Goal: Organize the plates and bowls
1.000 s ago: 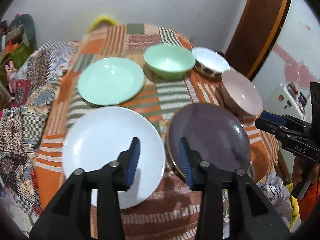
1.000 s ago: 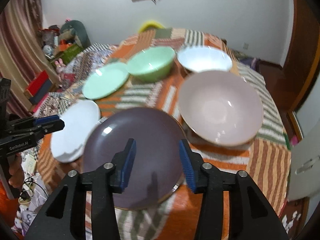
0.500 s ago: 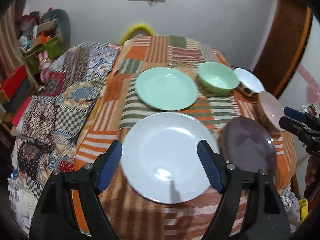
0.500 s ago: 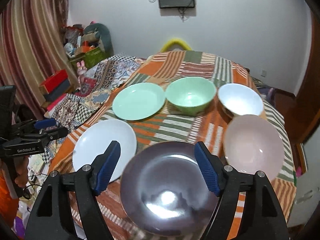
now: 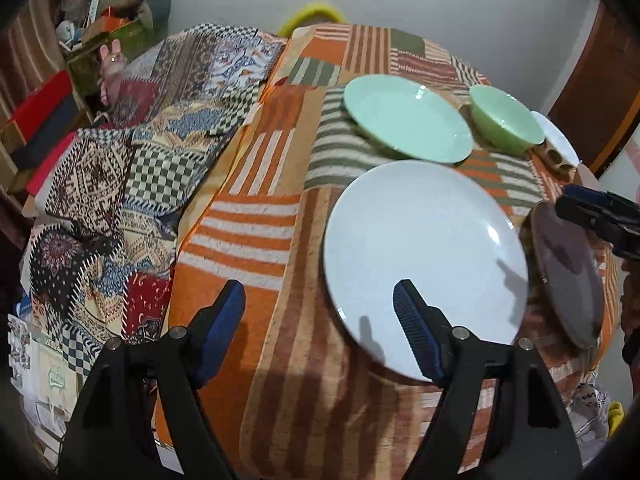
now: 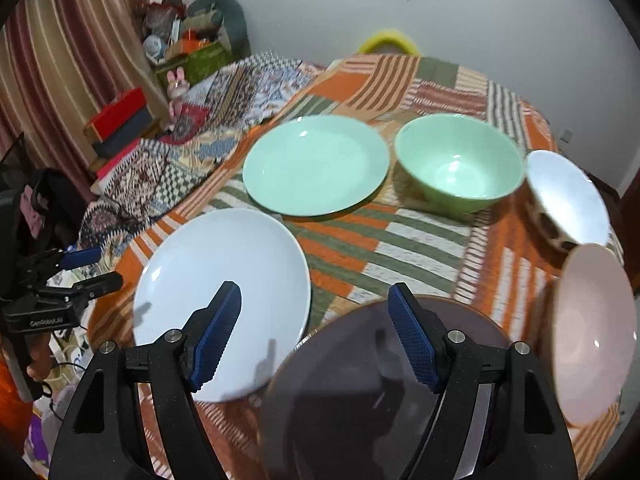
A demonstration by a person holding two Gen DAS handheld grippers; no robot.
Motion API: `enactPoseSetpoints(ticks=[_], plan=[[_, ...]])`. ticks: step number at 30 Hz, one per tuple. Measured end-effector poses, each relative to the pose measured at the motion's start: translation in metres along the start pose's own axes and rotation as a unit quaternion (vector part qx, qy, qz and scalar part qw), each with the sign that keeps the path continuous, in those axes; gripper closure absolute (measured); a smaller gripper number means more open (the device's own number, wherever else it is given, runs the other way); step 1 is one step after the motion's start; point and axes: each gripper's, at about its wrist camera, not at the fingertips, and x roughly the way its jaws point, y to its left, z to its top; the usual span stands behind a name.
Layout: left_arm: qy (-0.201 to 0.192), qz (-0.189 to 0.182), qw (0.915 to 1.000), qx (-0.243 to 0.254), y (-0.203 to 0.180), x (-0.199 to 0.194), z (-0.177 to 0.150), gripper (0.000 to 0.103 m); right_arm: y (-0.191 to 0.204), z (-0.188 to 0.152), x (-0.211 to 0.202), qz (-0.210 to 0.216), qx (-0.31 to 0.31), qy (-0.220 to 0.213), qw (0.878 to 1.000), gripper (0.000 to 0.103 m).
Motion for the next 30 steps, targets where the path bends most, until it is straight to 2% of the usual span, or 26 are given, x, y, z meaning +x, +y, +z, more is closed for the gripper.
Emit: enactPoseSetpoints(ticks=[3, 7, 11, 14, 19, 23, 27, 30], plan=[[0.015, -0.012, 0.9998, -0.011, 0.007, 0.010, -0.004, 0.039, 0.002, 0.005, 0.020, 0.005, -0.003, 0.022, 1.000, 0.032], [0.037, -0.038, 0.9983, -0.023, 0.012, 0.022, -0.009, 0.052, 0.003, 0.008, 0.036, 0.009, -0.009, 0.043, 0.999, 0.043], [0.048, -0.060, 0.9969, -0.015, 0.007, 0.029, -0.015, 0.059, 0.003, 0.010, 0.052, 0.012, -0.016, 0.069, 0.997, 0.056], [0.056, -0.076, 0.9955, -0.014, 0.003, 0.033, -0.016, 0.067, 0.003, 0.011, 0.061, 0.015, -0.018, 0.087, 0.996, 0.064], [0.063, -0.102, 0.9926, -0.017, -0.002, 0.038, -0.015, 0.079, 0.003, 0.011, 0.069, 0.018, -0.025, 0.103, 0.994, 0.072], [0.065, -0.104, 0.9923, -0.015, -0.004, 0.040, -0.013, 0.081, 0.004, 0.012, 0.075, 0.019, -0.029, 0.114, 0.993, 0.080], [0.071, -0.124, 0.9892, -0.032, 0.002, 0.043, -0.014, 0.081, 0.003, 0.013, 0.078, 0.026, -0.024, 0.115, 0.993, 0.080], [0.071, -0.123, 0.9894, -0.030, 0.000, 0.043, -0.014, 0.081, 0.007, 0.011, 0.081, 0.035, -0.027, 0.120, 0.992, 0.080]])
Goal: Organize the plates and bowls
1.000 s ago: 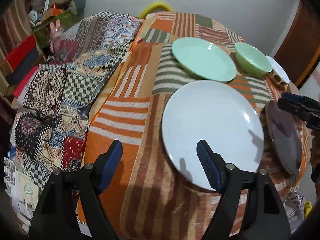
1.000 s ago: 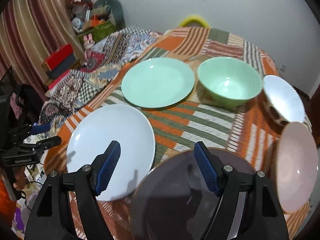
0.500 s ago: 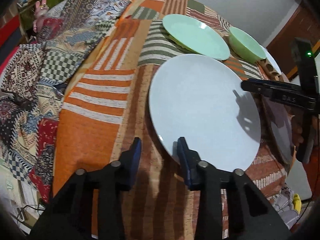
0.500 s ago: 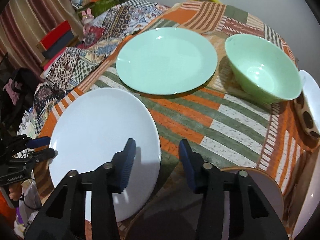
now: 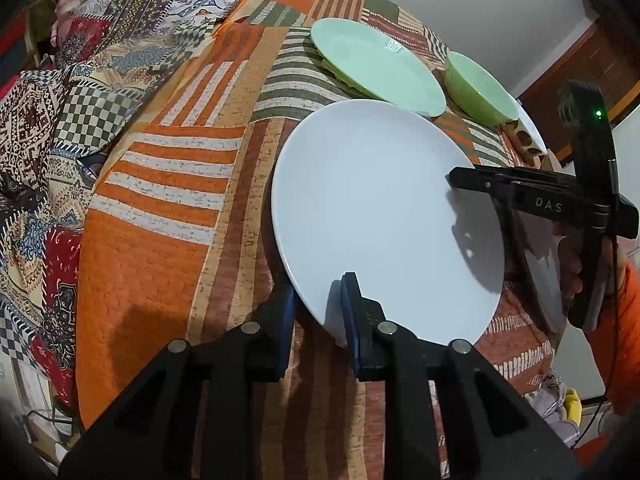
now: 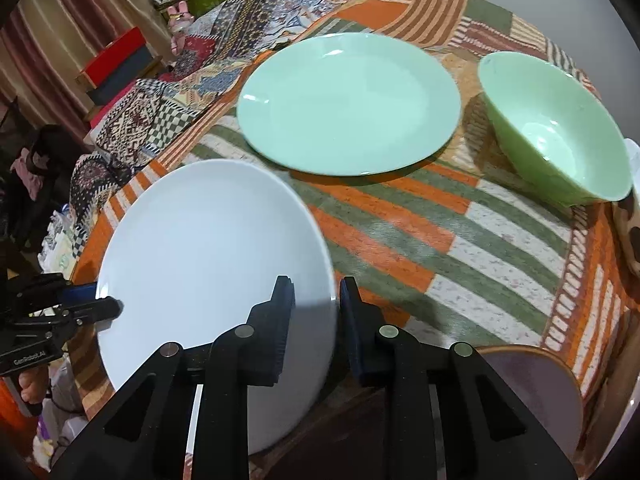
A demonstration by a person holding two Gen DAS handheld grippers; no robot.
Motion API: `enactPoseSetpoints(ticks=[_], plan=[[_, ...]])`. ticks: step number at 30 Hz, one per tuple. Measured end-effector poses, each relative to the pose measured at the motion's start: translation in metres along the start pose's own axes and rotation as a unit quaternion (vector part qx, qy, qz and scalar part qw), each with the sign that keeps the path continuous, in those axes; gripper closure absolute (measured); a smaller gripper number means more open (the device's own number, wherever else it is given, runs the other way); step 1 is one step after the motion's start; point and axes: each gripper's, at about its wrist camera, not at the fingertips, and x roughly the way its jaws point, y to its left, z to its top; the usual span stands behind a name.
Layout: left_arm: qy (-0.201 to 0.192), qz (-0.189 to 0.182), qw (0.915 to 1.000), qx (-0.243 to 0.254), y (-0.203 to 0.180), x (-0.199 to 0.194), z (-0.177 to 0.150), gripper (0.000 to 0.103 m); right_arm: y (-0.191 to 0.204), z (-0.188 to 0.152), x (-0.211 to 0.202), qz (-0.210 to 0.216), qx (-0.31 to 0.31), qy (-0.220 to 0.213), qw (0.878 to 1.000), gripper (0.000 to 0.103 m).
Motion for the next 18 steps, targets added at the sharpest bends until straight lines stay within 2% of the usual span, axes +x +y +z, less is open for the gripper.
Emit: enactPoseSetpoints(ticks=[18], plan=[[-0.009, 0.043, 0.9990, 0.011, -0.008, -0.008, 0.000, 0.081, 0.009, -0.006, -0.011, -0.006, 0.000, -0.022, 1.000, 0.081]])
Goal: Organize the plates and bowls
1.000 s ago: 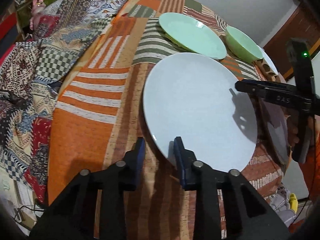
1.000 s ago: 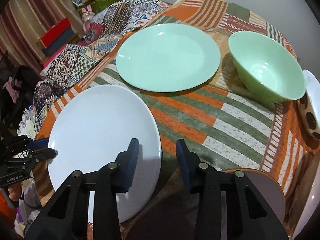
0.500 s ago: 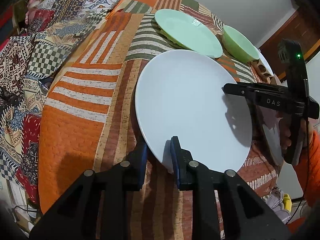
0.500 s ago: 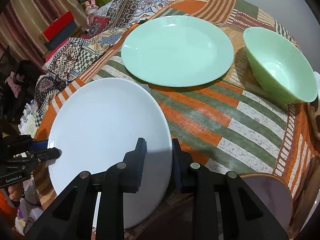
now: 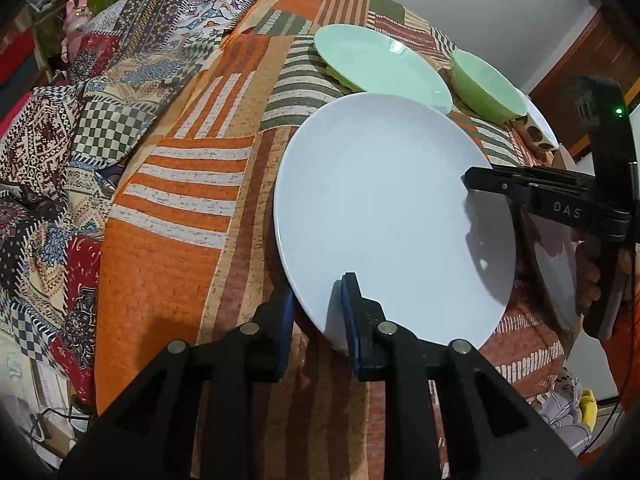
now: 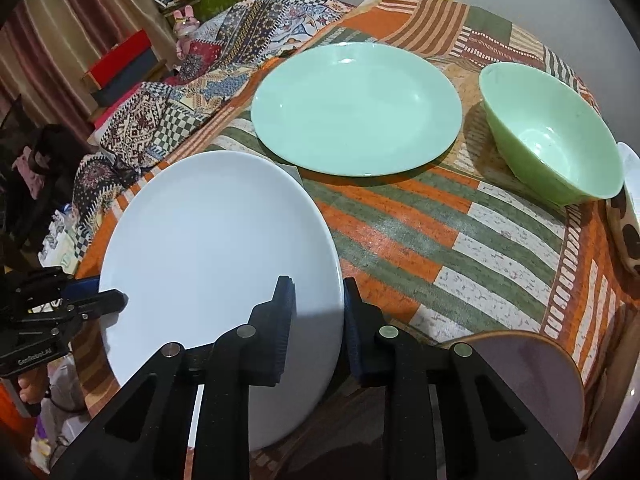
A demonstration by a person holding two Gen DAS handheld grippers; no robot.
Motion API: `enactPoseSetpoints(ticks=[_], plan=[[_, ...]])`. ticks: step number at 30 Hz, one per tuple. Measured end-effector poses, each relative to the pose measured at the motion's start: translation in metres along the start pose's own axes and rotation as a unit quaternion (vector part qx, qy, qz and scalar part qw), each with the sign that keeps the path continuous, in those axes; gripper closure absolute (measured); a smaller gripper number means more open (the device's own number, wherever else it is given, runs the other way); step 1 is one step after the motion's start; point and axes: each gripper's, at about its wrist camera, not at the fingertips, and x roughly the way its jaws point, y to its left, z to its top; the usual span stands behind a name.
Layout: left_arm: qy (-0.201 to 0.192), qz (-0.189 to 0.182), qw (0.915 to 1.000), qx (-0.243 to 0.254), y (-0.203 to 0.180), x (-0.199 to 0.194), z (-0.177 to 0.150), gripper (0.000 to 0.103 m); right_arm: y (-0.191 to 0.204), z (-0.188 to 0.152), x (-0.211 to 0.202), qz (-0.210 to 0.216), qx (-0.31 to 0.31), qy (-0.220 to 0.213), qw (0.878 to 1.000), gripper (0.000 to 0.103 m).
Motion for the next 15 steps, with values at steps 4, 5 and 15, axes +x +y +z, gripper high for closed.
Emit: enactPoseSetpoints(ticks=[4, 5, 15], plan=[[-0.008, 0.006, 1.0000, 0.002, -0.001, -0.007, 0.000, 0.081, 0.003, -0.001, -0.007, 0.001, -0.002, -0.011, 1.000, 0.081], [-0.011, 0.007, 0.9999, 0.002, -0.002, -0.010, 0.000, 0.081, 0.004, -0.001, -0.009, 0.002, -0.002, -0.015, 1.000, 0.081], [-0.047, 0.007, 0.9988, 0.011, -0.017, -0.039, 0.009, 0.081, 0.002, -0.006, -0.037, 0.005, 0.009, -0.050, 0.999, 0.082]])
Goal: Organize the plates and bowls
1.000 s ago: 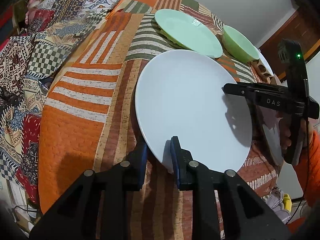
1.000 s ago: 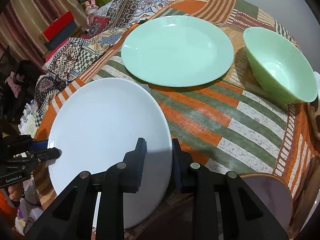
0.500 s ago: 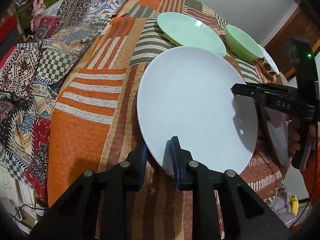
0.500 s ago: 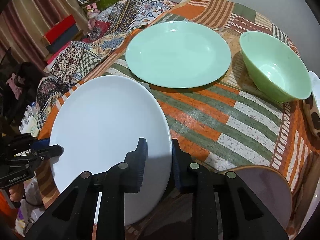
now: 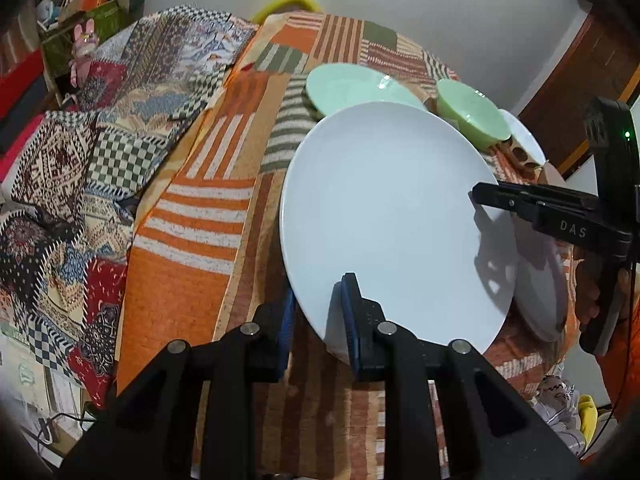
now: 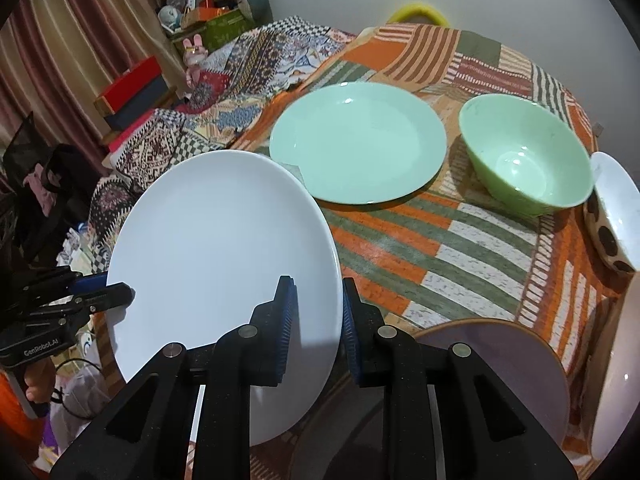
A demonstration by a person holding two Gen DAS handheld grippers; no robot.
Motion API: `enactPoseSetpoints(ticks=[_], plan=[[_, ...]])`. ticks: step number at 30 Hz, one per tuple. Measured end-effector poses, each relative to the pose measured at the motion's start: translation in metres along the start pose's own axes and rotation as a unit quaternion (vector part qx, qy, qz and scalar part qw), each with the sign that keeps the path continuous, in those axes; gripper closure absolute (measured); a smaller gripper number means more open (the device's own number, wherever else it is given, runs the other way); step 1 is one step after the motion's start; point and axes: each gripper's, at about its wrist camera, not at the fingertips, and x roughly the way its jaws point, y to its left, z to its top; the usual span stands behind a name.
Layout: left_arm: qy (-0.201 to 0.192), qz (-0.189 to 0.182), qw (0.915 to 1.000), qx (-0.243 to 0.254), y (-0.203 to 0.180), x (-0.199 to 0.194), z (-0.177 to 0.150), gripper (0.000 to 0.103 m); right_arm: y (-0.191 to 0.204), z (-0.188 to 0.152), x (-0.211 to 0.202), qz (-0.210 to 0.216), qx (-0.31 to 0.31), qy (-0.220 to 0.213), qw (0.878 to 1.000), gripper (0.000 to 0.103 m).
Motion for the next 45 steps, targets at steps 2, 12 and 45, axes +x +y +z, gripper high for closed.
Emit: enactPoseSetpoints(ticks=[2, 12, 45], plan=[[-0.008, -0.002, 1.0000, 0.004, -0.005, -0.005, 0.003, 0.081, -0.001, -0.001, -0.007, -0.002, 0.002, -0.007, 1.000, 0.082], [-0.032, -0.023, 0.9988, 0.029, -0.040, -0.018, 0.016, 0.081, -0.020, -0.017, -0.044, -0.018, 0.027, -0.034, 0.999, 0.082], [0.013, -0.080, 0.9883, 0.129, -0.165, 0.021, 0.017, 0.081, -0.097, -0.096, -0.117, -0.075, 0.143, -0.059, 0.985, 0.082]])
